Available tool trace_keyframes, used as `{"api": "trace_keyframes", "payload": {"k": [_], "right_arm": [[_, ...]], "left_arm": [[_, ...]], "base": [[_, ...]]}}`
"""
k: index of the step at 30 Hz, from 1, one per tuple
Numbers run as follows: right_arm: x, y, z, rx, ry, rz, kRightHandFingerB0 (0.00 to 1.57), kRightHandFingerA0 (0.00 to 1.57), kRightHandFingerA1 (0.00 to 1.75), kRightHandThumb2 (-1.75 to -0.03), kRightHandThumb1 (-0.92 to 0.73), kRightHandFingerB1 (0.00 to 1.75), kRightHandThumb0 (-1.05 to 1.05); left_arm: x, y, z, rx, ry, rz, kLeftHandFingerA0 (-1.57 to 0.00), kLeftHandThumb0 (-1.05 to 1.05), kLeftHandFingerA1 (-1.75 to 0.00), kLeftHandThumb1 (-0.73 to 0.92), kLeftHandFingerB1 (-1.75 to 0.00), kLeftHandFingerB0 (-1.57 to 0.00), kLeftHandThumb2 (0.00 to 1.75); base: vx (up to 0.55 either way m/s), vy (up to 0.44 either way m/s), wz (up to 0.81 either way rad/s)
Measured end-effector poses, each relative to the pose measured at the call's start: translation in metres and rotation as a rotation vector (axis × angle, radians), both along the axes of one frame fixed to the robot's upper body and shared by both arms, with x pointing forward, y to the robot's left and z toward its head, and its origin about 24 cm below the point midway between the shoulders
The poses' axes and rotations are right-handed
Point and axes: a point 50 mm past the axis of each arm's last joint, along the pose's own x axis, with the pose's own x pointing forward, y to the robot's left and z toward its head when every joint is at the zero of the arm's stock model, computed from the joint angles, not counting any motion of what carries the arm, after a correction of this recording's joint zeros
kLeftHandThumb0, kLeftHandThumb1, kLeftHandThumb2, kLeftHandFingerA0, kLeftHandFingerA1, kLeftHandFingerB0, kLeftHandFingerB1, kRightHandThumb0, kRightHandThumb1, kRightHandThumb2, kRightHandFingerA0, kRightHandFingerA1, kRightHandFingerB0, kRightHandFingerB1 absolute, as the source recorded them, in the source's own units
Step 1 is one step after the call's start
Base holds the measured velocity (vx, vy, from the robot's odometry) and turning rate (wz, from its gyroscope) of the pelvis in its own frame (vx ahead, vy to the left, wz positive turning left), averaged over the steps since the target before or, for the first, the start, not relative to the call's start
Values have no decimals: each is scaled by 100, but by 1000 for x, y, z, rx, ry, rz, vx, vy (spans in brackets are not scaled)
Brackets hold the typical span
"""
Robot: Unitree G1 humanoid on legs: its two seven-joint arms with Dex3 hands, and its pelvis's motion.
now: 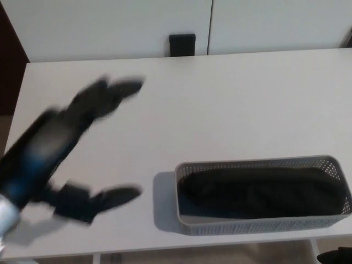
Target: The robot walk towards a table in front and pick up a black pencil case on the left hand side and put the pencil case into a small container on the right hand side
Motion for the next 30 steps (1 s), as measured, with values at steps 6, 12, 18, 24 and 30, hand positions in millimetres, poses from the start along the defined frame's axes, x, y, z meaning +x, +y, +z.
{"api": "trace_keyframes", "payload": {"k": [6, 12, 18, 24, 30], "right_arm": [[-16, -4, -8, -4, 50, -20, 58, 66, 43, -59, -63, 40, -36], [-31, -6, -14, -5, 93, -36, 58, 66, 44, -59, -62, 40, -35], [-41, -8, -17, -6, 117, -49, 59, 67, 43, -59, -63, 40, -37], [-43, -11, -17, -9, 110, -68, 57, 68, 44, -59, -63, 39, -37], [-45, -12, -18, -12, 107, -73, 56, 65, 42, -59, -63, 39, -36]], "left_arm": [[-45, 39, -53, -68, 365, 82, -18, -54, -33, 48, -26, -16, 55], [-91, 64, -78, -141, 608, 128, -15, -53, -40, 40, -34, -13, 65], [-126, 80, -86, -227, 751, 111, -20, -46, -35, 48, -27, -18, 55], [-142, 89, -104, -323, 841, 61, -10, -27, -52, 37, -51, -8, 92], [-126, 88, -149, -459, 858, 144, -1, -28, -51, 43, -49, 0, 93]], "base": [[0, 0, 0], [0, 0, 0], [0, 0, 0], [0, 0, 0], [0, 0, 0]]}}
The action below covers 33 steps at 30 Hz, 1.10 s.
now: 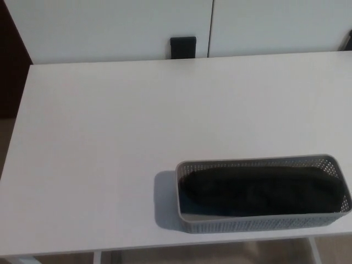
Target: The robot walk towards a table in front and pick up a black pencil case on the left hand side and put the pencil case into a small container on the right hand side
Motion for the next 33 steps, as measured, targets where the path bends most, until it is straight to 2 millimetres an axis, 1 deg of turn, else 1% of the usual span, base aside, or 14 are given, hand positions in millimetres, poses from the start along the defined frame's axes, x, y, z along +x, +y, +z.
{"api": "trace_keyframes", "payload": {"k": [1, 2, 5, 6, 7, 8, 17, 20, 21, 24, 25, 27, 30, 33], "right_arm": [[0, 0, 0, 0, 1, 0, 56, 65, 42, -59, -63, 39, -37], [-1, 0, 0, 0, 2, -1, 56, 65, 42, -59, -63, 39, -37], [-1, 0, 0, 1, 0, 0, 57, 64, 42, -59, -63, 40, -37], [-1, 1, 0, 2, -1, 0, 57, 62, 42, -59, -63, 40, -37], [0, 1, 0, 3, -3, 1, 55, 59, 40, -59, -63, 38, -38], [0, 1, -1, 3, -3, 1, 55, 59, 41, -59, -62, 39, -37], [10, 2, 2, 3, -31, 6, 59, 60, 41, -59, -63, 40, -39], [12, 3, 3, 2, -38, 6, 57, 59, 41, -59, -62, 39, -38], [13, 3, 3, 2, -42, 6, 57, 60, 41, -59, -64, 39, -37], [14, 3, 4, 0, -47, 4, 58, 60, 40, -59, -63, 39, -38], [14, 3, 4, 0, -49, 4, 58, 60, 41, -59, -64, 39, -38], [14, 3, 4, -1, -52, 3, 58, 60, 41, -59, -63, 40, -38], [18, 3, 6, -1, -62, 3, 55, 57, 40, -59, -63, 38, -37], [26, 3, 9, -3, -86, 4, 56, 57, 40, -59, -62, 39, -38]], "left_arm": [[3, 0, -5, -4, 3, 13, -7, -42, -31, 56, -27, -10, 57], [9, 1, -11, -8, 7, 33, -7, -42, -31, 56, -27, -10, 57], [27, 2, -29, -15, 19, 82, -18, -49, -36, 54, -30, -17, 57], [31, 2, -33, -11, 23, 94, -7, -29, -52, 37, -51, -6, 92], [36, 3, -38, -2, 31, 103, -15, -52, -35, 54, -29, -15, 57], [40, 3, -42, 5, 41, 111, -1, -32, -51, 36, -48, 0, 91], [56, 13, -81, 146, 178, 156, 0, -33, -50, 38, -49, 0, 92], [58, 15, -86, 217, 190, 145, 0, -32, -50, 37, -49, 0, 91], [58, 16, -89, 250, 196, 137, -13, -54, -32, 57, -26, -11, 57], [58, 21, -95, 328, 212, 121, -13, -54, -33, 57, -25, -11, 57], [57, 23, -96, 352, 216, 118, -3, -54, -44, 38, -36, 0, 76], [57, 25, -98, 388, 218, 116, -8, -52, -33, 57, -24, -10, 59], [58, 31, -101, 449, 215, 111, 0, -32, -50, 41, -49, 0, 94], [62, 35, -102, 510, 188, 98, 0, -33, -50, 40, -49, 0, 94]], "base": [[0, 0, 0], [0, 0, 0], [0, 0, 0], [0, 0, 0], [0, 0, 0], [0, 0, 0], [0, 0, 0], [0, 0, 0], [0, 0, 0], [0, 0, 0], [0, 0, 0], [0, 0, 0], [0, 0, 0], [0, 0, 0]]}}
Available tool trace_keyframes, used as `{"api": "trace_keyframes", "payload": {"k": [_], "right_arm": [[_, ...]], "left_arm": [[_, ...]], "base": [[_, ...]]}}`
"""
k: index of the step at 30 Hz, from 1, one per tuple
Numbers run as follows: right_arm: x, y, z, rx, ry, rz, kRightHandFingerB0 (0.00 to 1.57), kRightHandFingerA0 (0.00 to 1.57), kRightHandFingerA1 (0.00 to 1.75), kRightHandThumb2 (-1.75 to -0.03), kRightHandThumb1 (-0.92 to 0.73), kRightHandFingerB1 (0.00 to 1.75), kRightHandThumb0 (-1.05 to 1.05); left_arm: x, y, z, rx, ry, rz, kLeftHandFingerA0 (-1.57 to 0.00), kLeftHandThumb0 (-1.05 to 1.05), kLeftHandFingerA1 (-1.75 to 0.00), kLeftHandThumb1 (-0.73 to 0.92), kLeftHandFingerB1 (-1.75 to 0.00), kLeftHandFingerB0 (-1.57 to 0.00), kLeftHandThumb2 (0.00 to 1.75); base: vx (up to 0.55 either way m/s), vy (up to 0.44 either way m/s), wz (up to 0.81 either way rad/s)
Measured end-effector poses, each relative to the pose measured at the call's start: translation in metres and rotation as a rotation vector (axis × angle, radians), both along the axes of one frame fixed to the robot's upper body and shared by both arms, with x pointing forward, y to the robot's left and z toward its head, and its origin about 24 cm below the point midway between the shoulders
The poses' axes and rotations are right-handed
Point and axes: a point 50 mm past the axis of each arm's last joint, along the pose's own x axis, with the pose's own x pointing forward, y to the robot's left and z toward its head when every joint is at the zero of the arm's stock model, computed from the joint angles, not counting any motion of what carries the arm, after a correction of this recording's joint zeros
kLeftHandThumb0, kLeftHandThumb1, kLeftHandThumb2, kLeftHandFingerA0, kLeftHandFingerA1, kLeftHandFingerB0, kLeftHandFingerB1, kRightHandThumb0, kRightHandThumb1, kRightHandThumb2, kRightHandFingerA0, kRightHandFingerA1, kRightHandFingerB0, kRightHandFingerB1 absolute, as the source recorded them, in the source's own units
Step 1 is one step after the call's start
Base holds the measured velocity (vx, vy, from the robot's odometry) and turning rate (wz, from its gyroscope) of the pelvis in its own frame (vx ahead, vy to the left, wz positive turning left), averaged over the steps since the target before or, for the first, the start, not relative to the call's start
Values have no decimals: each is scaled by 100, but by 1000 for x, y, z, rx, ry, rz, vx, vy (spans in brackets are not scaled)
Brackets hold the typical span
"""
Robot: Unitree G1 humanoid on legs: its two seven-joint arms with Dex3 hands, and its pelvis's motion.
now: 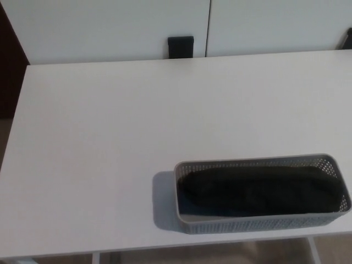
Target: The robot walk towards a table in front and pick up a black pencil case on the left hand side and put the pencil case into a small container on the right hand side
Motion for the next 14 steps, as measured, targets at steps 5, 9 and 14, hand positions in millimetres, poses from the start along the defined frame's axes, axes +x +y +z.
{"api": "trace_keyframes", "payload": {"k": [5, 9, 14], "right_arm": [[7, -1, 4, -3, -33, -15, 56, 61, 41, -59, -62, 39, -38], [10, -2, 5, -1, -51, -35, 57, 62, 41, -58, -62, 39, -36], [11, -4, 7, 1, -65, -56, 56, 62, 42, -58, -61, 40, -34]], "left_arm": [[4, 6, 2, 81, -43, -39, -6, -60, -38, 50, -32, -8, 71], [8, 8, 2, 127, -70, -70, -13, -56, -33, 58, -26, -11, 57], [9, 7, 2, 158, -87, -106, -1, -33, -50, 39, -49, 0, 93]], "base": [[0, 0, 0], [0, 0, 0], [0, 0, 0]]}}
